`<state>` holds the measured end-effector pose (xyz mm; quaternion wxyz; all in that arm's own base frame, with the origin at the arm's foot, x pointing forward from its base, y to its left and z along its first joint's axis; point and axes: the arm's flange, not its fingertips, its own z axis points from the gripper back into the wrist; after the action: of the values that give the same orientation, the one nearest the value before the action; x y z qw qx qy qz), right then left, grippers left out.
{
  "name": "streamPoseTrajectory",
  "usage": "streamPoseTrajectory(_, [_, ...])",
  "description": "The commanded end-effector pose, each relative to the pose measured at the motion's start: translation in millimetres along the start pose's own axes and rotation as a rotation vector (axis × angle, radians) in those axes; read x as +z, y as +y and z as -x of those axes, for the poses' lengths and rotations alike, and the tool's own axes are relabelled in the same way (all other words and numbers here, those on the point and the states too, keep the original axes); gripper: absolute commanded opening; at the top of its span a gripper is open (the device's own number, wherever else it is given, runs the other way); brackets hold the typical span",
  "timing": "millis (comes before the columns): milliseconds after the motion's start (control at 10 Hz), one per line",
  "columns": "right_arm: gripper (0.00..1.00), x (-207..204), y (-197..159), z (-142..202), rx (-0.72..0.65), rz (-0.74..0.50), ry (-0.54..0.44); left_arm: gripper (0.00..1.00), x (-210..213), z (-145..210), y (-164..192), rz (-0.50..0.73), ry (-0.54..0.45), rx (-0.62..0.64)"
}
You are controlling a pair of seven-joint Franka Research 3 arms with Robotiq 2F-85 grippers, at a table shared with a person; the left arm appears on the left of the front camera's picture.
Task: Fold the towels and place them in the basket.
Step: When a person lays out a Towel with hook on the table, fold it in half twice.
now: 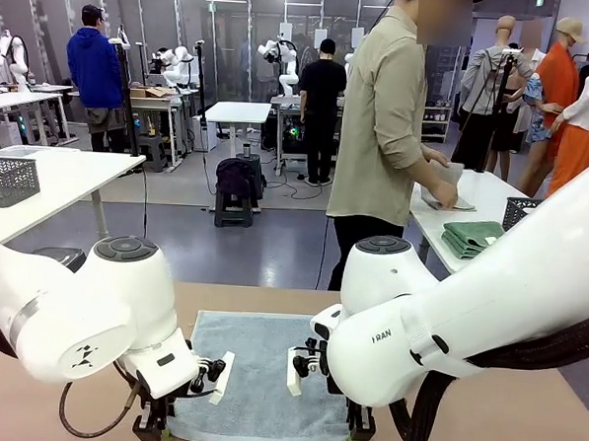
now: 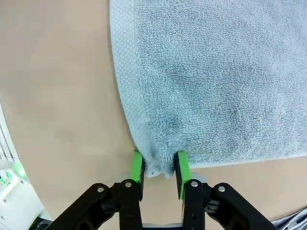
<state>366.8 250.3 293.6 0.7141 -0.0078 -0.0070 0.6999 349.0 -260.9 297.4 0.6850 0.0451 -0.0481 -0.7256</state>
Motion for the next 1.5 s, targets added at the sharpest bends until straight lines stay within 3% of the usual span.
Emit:
streamPoseTrajectory(0, [0.16,-7.0,0.9,5.3,0.025,-0.009,0.001,0.15,-7.3,-4.3,1.3,-0.023,0.013,0.004])
streamPoseTrajectory(100, [0.15,-5.5,0.5,5.4,0.02,-0.013,-0.001,0.15,-7.3,-4.7,2.0,-0.017,0.018,0.005])
streamPoseTrajectory(200, [0.0,-3.9,-0.1,5.5,0.02,-0.017,0.0,0.0,-6.4,-4.6,2.6,-0.014,0.016,0.004])
streamPoseTrajectory(300, [0.11,-1.9,-0.3,4.7,0.02,-0.022,0.003,0.09,-3.7,-4.2,3.3,-0.012,0.016,0.002])
streamPoseTrajectory(400, [0.0,0.4,-0.9,4.1,0.021,-0.024,0.005,0.0,0.3,-2.6,4.7,-0.015,0.017,0.002])
streamPoseTrajectory(1000, [0.0,3.4,-2.9,-0.5,0.0,-0.007,0.003,0.0,3.0,0.5,4.3,-0.009,-0.002,0.002])
streamPoseTrajectory(1100, [0.07,4.0,-3.5,-0.1,-0.005,-0.007,0.001,0.04,4.1,1.4,5.3,-0.012,-0.003,0.005])
streamPoseTrajectory(1400, [0.07,39.6,5.7,-2.0,0.006,0.023,-0.004,0.04,42.1,4.0,-1.5,-0.039,0.015,0.032])
